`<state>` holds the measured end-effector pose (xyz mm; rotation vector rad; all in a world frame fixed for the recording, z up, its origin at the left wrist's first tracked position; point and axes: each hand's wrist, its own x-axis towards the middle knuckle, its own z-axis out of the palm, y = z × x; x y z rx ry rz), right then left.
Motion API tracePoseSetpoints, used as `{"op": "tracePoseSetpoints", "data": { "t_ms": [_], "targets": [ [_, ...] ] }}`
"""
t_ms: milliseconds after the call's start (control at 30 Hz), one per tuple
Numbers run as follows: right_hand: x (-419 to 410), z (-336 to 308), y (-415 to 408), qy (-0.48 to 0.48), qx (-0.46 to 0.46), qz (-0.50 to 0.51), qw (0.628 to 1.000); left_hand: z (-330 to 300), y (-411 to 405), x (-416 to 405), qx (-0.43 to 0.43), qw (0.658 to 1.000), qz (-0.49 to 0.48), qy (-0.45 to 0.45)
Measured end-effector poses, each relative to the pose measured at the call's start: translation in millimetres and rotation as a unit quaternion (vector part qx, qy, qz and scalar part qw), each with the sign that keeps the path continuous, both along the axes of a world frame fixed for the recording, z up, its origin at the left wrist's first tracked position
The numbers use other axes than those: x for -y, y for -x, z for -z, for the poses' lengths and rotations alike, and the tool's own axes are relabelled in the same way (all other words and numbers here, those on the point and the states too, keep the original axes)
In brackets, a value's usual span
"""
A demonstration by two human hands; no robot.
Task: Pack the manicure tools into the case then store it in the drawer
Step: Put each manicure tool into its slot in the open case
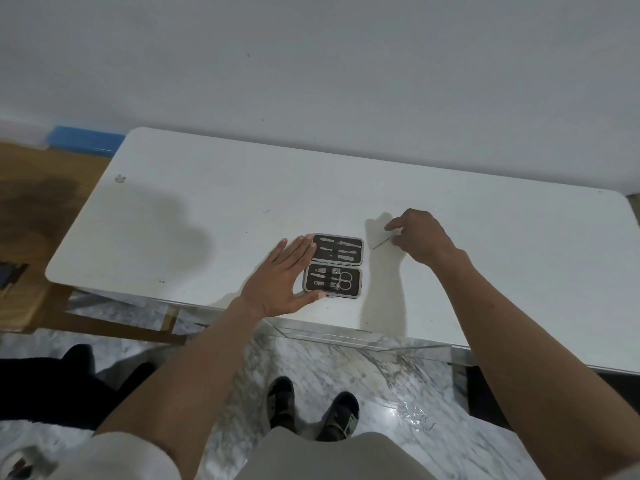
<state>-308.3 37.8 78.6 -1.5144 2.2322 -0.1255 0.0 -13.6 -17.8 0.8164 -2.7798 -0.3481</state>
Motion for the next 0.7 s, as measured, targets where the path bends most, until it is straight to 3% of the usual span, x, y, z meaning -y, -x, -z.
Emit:
{"op": "tracePoseSetpoints", "data": {
  "t_ms": [333, 500, 700],
  "targets": [
    [5, 11, 1, -0.018, -0.056, -0.038, 0.998, -1, 0, 1, 0.025, 1.000, -0.002, -0.004],
    [8, 5, -9, -0.088, -0.099, -0.077, 0.988, 0, 0, 0, 0.021, 1.000, -0.002, -0.004],
    [8, 3, -20, -0.126, -0.081, -0.059, 0.987, -3, 0, 0, 0.025, 1.000, 0.000, -0.007]
  ]
}}
